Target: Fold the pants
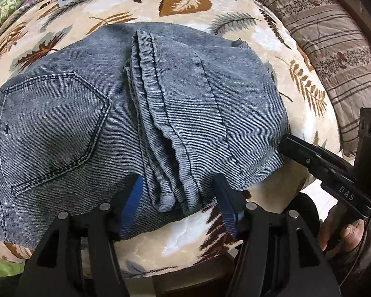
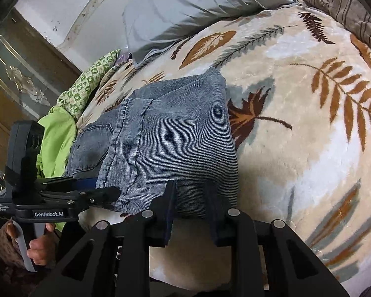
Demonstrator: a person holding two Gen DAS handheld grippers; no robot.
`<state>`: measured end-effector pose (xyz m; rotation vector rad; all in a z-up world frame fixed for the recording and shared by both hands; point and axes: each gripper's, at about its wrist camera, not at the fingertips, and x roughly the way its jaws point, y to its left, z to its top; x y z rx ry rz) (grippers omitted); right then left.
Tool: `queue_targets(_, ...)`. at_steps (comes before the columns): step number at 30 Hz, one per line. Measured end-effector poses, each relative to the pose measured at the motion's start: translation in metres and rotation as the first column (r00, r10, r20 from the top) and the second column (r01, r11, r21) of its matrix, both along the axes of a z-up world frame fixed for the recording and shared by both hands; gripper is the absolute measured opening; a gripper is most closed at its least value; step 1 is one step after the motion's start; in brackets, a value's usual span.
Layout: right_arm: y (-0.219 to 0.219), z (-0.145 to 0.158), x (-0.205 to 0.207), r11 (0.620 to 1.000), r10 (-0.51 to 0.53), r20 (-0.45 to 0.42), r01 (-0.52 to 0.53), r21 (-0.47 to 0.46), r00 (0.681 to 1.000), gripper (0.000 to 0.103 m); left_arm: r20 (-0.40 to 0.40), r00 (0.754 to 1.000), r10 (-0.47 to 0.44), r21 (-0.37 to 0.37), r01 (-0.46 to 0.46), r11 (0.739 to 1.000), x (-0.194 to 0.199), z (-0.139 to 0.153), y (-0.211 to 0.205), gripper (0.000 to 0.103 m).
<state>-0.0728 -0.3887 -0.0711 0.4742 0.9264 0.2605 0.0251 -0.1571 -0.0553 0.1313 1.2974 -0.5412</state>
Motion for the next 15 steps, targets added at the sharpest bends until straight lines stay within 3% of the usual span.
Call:
queue_targets(2,0.003,0.005,0.000,1.000,-0.009,-0.003,0.009,-0.011,1.000,0.033,-0.016,1.000,0.007,-0.020,-0.007,1.000,0.000,0.003,0.007,0.059)
queue_targets(6,0.019,0.021,-0.002,0.998,-0.003,0.017,0.004,-0.065,1.000,0.059,-0.027,0.999,0.028,-0.047,-0.030,0.998,0.001,0.012,0.023,0.061)
queue_targets(9,0.038,0.034,-0.002,0.994,0.024,0.037,-0.020,-0.108,0.999,0.060,-0.013,0.998,0.066,-0.058,-0.066,0.996,0.004,0.020,0.042,0.063)
queue_targets(15,0.101,0.056,0.006,0.970,0.132,0.056,-0.118,-0.211,0.990,0.067,0.008,0.979,0.203,-0.099,-0.201,0.975,0.021,0.032,0.121,0.068)
